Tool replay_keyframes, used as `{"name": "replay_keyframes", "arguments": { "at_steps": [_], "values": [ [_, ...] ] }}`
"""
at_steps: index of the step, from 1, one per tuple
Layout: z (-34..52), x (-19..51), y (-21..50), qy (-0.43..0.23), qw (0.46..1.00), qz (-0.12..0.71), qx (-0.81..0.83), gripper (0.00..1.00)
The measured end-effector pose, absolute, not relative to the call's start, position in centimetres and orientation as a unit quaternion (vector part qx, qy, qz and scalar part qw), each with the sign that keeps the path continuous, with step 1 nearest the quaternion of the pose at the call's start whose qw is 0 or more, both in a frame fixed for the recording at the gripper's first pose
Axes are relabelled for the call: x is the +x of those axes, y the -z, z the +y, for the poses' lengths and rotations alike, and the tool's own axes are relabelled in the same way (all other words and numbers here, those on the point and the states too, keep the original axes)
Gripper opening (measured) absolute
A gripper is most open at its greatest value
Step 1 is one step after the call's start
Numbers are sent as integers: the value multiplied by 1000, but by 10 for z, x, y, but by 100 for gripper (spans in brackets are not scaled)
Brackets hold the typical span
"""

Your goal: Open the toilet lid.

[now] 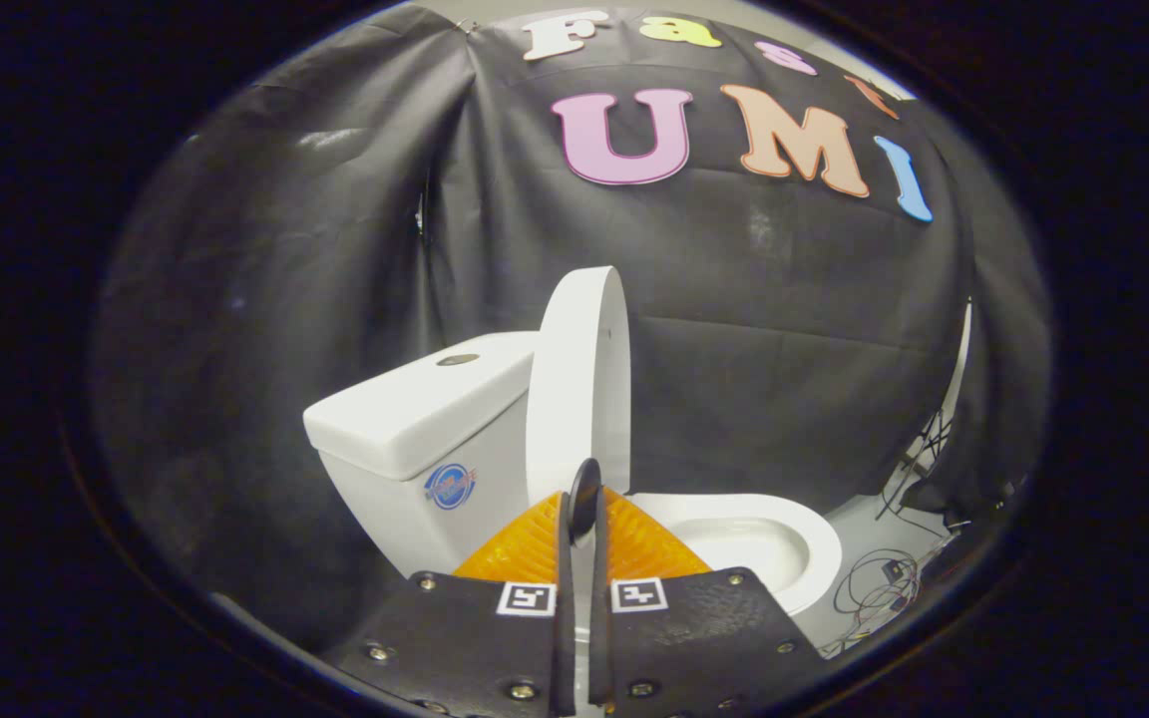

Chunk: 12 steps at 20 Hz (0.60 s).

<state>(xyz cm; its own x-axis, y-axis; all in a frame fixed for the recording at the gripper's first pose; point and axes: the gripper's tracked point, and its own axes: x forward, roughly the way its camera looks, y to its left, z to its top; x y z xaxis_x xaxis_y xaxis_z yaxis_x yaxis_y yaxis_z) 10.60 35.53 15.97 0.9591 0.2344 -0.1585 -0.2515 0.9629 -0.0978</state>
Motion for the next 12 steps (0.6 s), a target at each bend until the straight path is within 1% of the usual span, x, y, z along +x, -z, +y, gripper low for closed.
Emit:
{"name": "replay_keyframes", "arguments": {
  "at_steps": [12],
  "values": [
    [361, 105, -154, -135, 987, 65, -59, 6]
  ]
}}
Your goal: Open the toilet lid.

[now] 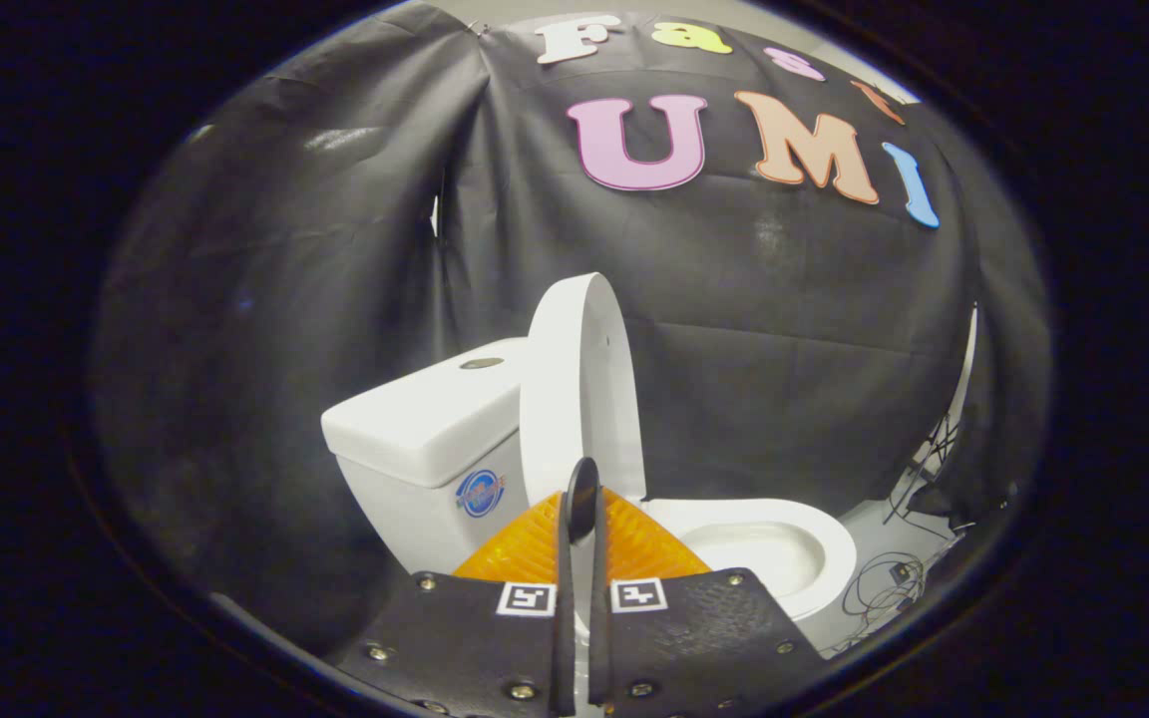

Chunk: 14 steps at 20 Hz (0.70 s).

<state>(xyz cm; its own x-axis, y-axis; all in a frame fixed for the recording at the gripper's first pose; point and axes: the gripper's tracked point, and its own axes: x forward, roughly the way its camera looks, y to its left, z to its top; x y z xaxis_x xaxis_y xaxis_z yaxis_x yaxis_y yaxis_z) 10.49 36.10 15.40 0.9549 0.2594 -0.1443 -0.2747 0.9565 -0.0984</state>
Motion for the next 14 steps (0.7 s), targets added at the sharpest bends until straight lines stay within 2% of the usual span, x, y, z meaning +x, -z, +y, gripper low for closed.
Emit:
{"name": "replay_keyframes", "arguments": {
  "at_steps": [14],
  "values": [
    [368, 88, -155, -200, 971, 95, -88, 8]
  ]
}}
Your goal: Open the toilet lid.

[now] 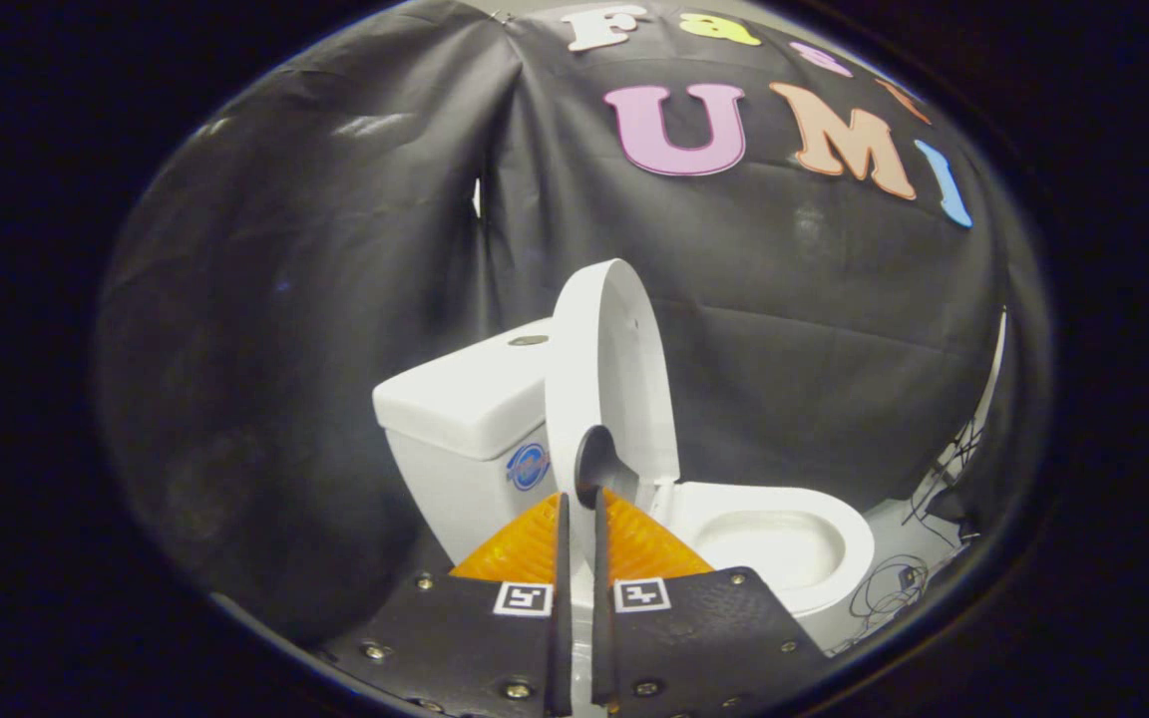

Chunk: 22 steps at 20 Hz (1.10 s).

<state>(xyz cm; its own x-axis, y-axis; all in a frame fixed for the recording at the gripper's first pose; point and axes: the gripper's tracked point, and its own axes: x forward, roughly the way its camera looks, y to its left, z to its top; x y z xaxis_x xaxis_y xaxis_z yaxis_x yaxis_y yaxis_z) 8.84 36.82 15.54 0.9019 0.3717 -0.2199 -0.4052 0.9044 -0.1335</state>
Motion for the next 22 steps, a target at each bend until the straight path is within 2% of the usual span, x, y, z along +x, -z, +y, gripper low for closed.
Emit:
{"name": "replay_keyframes", "arguments": {
  "at_steps": [4, 8, 12, 22],
  "values": [
    [372, 76, -172, -216, 969, 78, -95, 8],
    [363, 40, -149, -221, 967, 81, -94, 9],
    [355, 33, -142, -239, 965, 92, -55, 26],
    [276, 34, -156, -213, 973, 71, -49, 98]
  ]
}}
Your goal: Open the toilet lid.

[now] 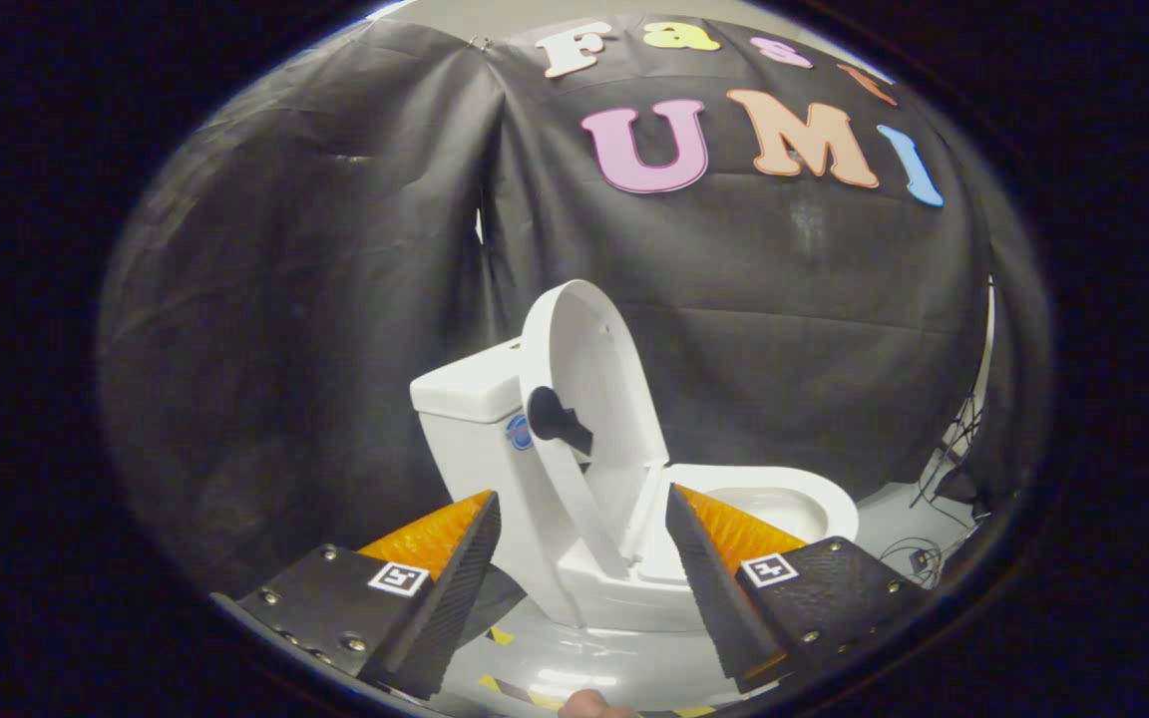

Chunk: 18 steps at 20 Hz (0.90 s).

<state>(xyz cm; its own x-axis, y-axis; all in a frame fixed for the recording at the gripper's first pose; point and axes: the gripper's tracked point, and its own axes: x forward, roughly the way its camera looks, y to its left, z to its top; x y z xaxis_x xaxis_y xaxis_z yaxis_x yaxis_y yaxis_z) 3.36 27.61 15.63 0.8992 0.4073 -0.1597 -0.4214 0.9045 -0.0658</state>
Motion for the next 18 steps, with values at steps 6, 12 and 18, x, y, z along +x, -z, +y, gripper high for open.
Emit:
{"name": "replay_keyframes", "arguments": {
  "at_steps": [6, 12, 18],
  "values": [
    [217, 36, -166, -189, 980, 52, -42, 98],
    [165, 37, -175, -164, 986, 21, -24, 98],
    [118, 42, -176, -139, 990, -17, 15, 98]
  ]
}}
